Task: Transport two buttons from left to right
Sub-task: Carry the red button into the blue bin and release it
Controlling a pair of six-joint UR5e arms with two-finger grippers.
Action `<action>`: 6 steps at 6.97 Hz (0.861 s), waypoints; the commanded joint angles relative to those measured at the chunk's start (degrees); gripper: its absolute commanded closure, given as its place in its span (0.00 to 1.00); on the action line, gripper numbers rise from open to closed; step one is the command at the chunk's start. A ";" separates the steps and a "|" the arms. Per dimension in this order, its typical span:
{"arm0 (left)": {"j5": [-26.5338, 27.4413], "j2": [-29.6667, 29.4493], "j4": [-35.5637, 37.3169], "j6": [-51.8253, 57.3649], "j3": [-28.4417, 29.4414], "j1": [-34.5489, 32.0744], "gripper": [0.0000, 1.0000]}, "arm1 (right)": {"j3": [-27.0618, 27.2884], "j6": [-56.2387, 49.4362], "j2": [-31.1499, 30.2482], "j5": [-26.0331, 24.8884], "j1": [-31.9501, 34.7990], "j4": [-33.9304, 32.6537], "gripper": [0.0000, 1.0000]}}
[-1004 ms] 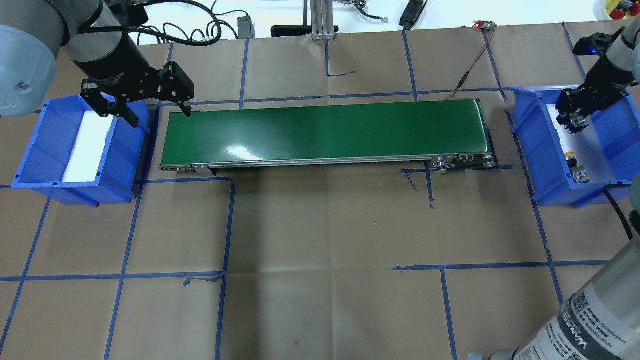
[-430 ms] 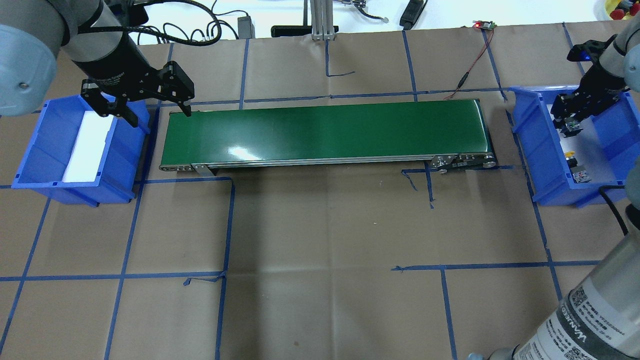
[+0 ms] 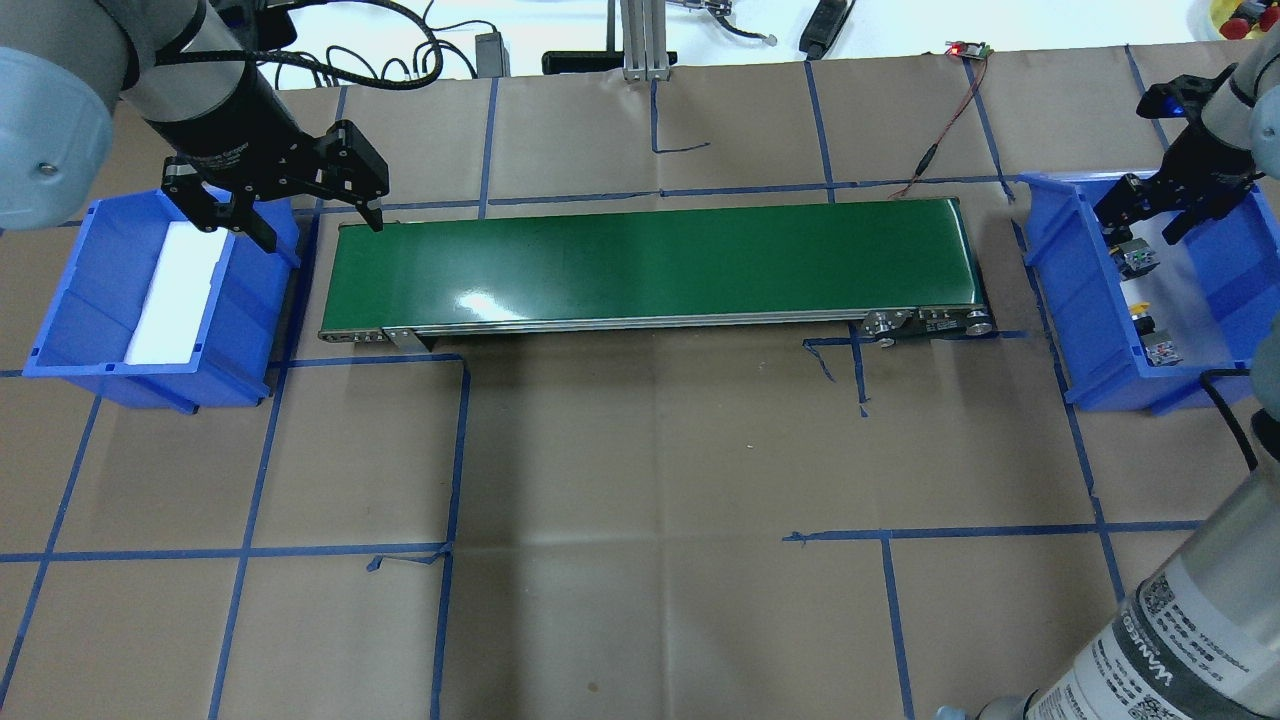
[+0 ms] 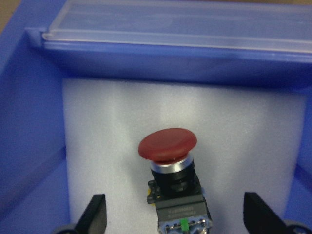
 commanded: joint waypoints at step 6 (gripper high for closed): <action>-0.09 -0.19 0.00 -0.09 0.21 0.00 0.00 | -3.27 18.55 -20.79 0.09 10.59 19.11 0.00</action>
